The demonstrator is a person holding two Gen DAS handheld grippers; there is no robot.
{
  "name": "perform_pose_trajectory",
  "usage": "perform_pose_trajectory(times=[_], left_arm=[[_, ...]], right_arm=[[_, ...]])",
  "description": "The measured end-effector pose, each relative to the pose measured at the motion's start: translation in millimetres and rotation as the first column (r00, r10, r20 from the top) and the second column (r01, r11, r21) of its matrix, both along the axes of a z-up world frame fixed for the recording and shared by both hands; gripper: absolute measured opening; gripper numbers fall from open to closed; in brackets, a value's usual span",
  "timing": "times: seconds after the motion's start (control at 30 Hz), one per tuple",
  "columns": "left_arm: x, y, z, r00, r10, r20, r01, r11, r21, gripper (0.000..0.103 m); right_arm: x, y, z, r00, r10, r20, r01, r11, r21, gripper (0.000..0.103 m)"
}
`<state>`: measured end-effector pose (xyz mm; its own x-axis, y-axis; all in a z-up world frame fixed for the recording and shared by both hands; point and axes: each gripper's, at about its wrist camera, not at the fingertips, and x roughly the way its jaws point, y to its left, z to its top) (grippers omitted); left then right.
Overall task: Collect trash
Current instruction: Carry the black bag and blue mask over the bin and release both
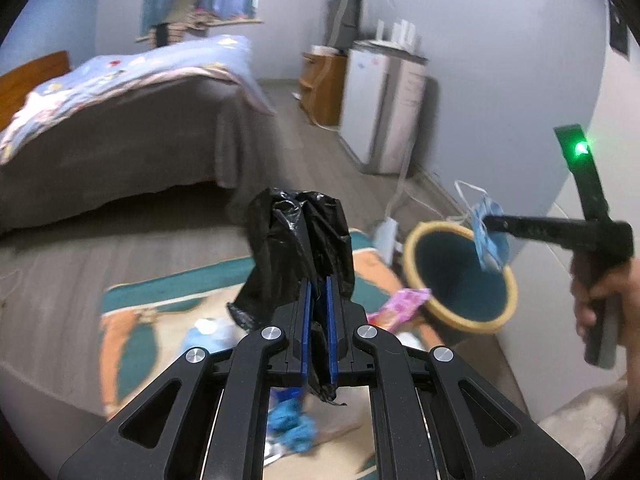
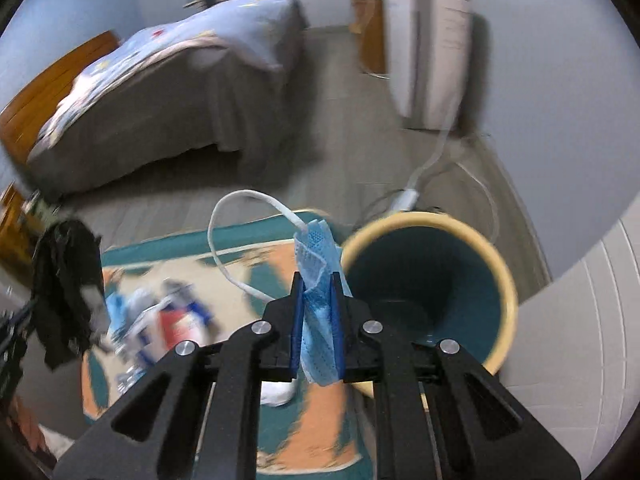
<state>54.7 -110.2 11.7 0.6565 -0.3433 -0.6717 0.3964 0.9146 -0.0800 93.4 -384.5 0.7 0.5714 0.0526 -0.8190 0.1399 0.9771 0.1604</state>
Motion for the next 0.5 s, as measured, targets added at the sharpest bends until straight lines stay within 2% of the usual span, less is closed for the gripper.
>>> perform_pose_trajectory(times=[0.2, 0.33, 0.5], left_arm=[[17.9, -73.6, -22.9, 0.990, -0.135, -0.046, 0.136, 0.991, 0.020, 0.008], [28.3, -122.7, -38.7, 0.972, -0.223, -0.071, 0.224, 0.975, 0.008, 0.008], [44.8, -168.7, -55.3, 0.955, -0.281, -0.100, 0.279, 0.960, -0.026, 0.008]], right_arm=[[13.4, -66.8, -41.8, 0.989, -0.128, -0.078, 0.131, 0.991, 0.029, 0.012], [12.5, -83.5, -62.6, 0.977, -0.164, -0.134, 0.168, 0.985, 0.022, 0.012], [9.7, -97.6, -69.1, 0.970, -0.197, -0.140, 0.204, 0.978, 0.039, 0.012]])
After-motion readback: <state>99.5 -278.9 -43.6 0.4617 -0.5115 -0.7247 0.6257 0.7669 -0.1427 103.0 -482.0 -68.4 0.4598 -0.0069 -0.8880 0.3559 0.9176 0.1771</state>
